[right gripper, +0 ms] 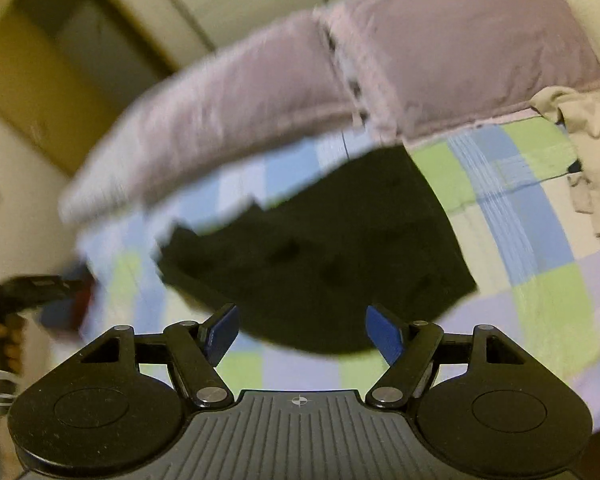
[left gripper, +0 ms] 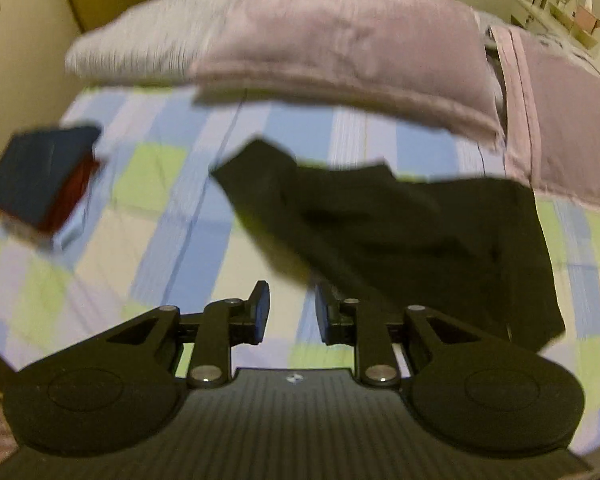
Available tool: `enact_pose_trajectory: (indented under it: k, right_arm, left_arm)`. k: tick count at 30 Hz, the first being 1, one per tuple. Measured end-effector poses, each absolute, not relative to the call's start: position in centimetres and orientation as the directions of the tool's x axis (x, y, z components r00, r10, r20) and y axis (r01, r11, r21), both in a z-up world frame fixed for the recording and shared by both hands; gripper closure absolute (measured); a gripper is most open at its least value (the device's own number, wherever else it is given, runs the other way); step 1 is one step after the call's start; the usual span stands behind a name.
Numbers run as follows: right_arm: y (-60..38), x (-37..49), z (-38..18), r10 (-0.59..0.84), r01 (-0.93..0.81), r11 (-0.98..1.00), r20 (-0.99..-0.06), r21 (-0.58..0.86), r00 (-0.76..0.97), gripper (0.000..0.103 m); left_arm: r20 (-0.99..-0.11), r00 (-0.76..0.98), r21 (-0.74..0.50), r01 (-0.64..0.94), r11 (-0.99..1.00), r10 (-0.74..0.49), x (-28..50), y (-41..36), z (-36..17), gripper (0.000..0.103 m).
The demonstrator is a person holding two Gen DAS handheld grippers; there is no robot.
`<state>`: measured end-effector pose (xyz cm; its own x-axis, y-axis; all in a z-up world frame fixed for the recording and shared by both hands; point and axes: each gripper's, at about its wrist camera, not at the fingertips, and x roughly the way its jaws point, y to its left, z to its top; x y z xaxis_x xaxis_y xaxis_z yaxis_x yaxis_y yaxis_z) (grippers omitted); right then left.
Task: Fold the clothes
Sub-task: 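Lift the black trousers with both grippers and carry them across the bed, then open both grippers to lay the black trousers flat on the sheet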
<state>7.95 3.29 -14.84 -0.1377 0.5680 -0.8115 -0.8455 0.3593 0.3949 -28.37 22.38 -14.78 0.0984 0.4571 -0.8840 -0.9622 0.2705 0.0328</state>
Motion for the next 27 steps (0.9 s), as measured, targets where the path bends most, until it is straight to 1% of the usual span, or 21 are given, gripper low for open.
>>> enact_pose_trajectory:
  k: [3, 5, 8, 11, 14, 16, 27]
  right_arm:
    - [2.5, 4.4, -15.7, 0.529, -0.88, 0.339, -0.841, 0.331, -0.113, 0.029]
    - [2.2, 2.6, -16.2, 0.508, -0.894, 0.331, -0.855, 0.303, -0.102, 0.029]
    - [1.3, 0.1, -16.0, 0.473, -0.92, 0.31, -0.878, 0.24, -0.07, 0.029]
    - [-0.2, -1.6, -15.8, 0.468, -0.936, 0.287, -0.882, 0.204, -0.049, 0.029]
    - [-2.5, -2.3, -15.4, 0.47, -0.943, 0.275, -0.882, 0.189, -0.04, 0.029]
    - [-3.9, -2.4, -15.0, 0.477, -0.943, 0.281, -0.879, 0.177, -0.023, 0.029]
    - [-12.5, -2.3, -15.4, 0.462, -0.941, 0.288, -0.886, 0.177, -0.026, 0.028]
  left_arm:
    - [-0.89, 0.105, 0.018, -0.964, 0.265, 0.443, -30.5, 19.7, -15.1, 0.083]
    - [-0.884, 0.097, 0.026, -0.966, 0.255, 0.457, -31.2, 18.2, -14.3, 0.083]
    - [-0.859, 0.096, 0.043, -0.966, 0.257, 0.503, -32.2, 15.8, -13.0, 0.082]
    - [-0.834, 0.084, 0.071, -0.964, 0.256, 0.545, -32.9, 13.4, -11.9, 0.079]
    - [-0.82, 0.083, 0.091, -0.958, 0.272, 0.566, -32.1, 11.1, -10.9, 0.077]
    - [-0.813, 0.09, 0.1, -0.952, 0.289, 0.575, -31.3, 9.5, -10.5, 0.073]
    - [-0.814, 0.082, 0.123, -0.943, 0.309, 0.575, -29.2, -0.4, -10.6, 0.069]
